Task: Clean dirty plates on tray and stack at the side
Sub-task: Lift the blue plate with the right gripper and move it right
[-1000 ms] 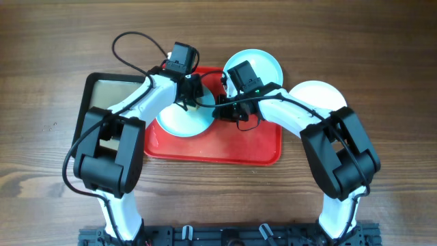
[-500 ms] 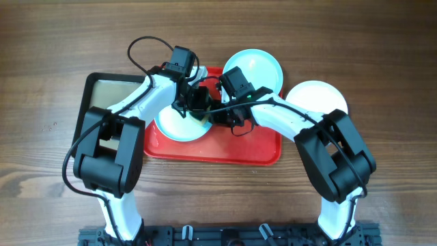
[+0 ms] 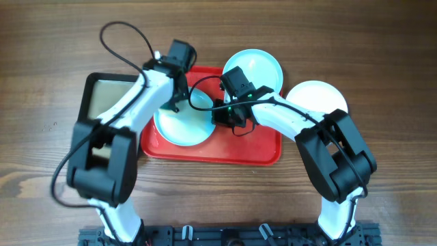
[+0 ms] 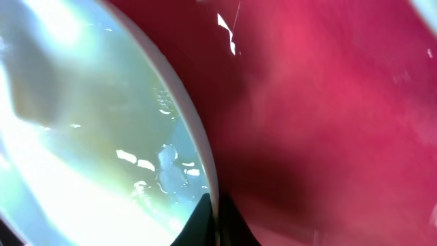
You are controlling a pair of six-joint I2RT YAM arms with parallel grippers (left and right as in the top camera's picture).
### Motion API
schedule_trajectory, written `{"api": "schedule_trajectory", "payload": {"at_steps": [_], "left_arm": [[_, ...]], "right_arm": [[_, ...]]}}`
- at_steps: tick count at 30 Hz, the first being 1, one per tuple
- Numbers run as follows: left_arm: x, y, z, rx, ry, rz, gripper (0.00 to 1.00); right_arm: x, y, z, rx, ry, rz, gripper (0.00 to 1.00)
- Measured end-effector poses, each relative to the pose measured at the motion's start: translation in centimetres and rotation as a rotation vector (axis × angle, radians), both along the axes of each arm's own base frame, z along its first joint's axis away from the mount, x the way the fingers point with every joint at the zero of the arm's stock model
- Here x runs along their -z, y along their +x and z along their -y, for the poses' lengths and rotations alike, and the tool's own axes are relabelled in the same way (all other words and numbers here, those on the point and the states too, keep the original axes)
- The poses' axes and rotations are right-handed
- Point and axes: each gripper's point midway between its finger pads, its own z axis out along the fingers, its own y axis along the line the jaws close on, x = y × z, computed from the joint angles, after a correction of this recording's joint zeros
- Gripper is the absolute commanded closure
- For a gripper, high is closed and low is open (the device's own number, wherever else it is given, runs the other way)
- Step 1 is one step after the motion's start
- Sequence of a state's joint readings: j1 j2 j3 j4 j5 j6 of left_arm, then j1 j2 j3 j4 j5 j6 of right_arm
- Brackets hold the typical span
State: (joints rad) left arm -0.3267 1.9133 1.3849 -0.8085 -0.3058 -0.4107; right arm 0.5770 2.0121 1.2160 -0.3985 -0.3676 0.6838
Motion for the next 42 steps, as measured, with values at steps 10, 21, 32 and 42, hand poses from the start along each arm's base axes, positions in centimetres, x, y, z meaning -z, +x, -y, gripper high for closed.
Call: {"api": "schedule_trajectory", "payload": {"at_steps": [10,21,32,42], "left_arm": [[-9.0,2.1,-4.5,-0.141,-0.239,0.182,0.96],[-7.8,2.0,-3.6,-0.135,-0.289,0.142,0.96],[-7.8,2.0,-3.6,-0.135,-0.289,0.142,0.96],[-7.8,2.0,-3.6,-0.135,-0.289,0.142,0.96]], "right_arm": [[-6.2,-0.2,4.7,-0.037,-0.204,0.179,0.96],[-12.5,0.6,7.6,-0.148,-0.725,0.635,0.96],[-18.2,0.6,8.7,-0.115,-1.114,0.931,0.96],[-24.2,-2.2,6.2,-0.003,-1.301,1.212,0.96]]}}
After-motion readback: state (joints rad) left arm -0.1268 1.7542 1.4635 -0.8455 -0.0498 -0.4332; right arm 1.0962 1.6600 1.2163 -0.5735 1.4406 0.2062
